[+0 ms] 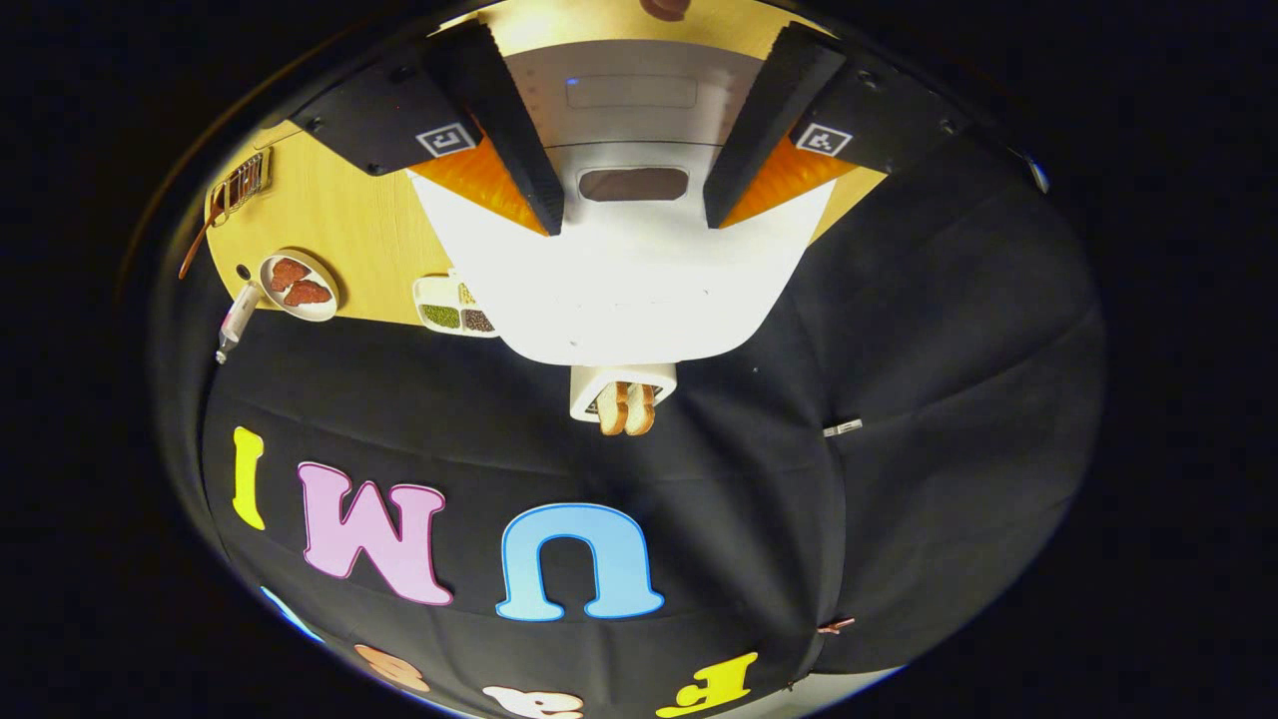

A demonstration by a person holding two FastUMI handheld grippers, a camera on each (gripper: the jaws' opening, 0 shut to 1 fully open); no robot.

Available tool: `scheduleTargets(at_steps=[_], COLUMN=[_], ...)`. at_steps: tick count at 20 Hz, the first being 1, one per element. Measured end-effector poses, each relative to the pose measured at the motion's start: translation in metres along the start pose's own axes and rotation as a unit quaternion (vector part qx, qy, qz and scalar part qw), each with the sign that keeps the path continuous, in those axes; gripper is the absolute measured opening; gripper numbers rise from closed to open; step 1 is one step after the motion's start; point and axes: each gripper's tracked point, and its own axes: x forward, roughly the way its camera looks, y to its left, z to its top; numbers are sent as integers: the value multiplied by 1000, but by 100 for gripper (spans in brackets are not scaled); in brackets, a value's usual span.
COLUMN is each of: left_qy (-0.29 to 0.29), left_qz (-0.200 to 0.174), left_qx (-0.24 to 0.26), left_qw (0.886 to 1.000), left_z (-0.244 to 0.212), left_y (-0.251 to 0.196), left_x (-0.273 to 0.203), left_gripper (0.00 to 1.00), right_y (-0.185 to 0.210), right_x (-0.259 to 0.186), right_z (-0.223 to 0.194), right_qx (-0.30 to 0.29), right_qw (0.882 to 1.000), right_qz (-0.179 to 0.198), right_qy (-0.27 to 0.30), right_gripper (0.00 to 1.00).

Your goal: Close the left gripper, press the button to open the rice cooker; take a wooden spoon from the chopstick holder with the right hand, scoop a spoonful of rice and pour it into the rice cooker, then put the wooden spoon back into the chopstick holder.

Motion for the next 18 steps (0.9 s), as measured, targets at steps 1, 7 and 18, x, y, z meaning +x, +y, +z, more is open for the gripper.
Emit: scheduleTargets(at_steps=[1, 7, 18], left_qy=[1, -8, -122], left_qz=[1, -19, -88], left_qx=[-1, 3, 19], left_qw=[1000, 1000, 988], left_z=[1, 5, 58], left_y=[0, -2, -34], left_x=[-1, -3, -94], left_gripper=[100, 100, 96], right_y=[-1, -1, 10], right_x=[0, -1, -13], right_z=[0, 8, 46], right_qx=[2, 15, -14], right_qw=[1000, 1000, 998], right_qz=[-1, 2, 9], right_qy=[0, -13, -62], right_gripper=[99, 99, 98])
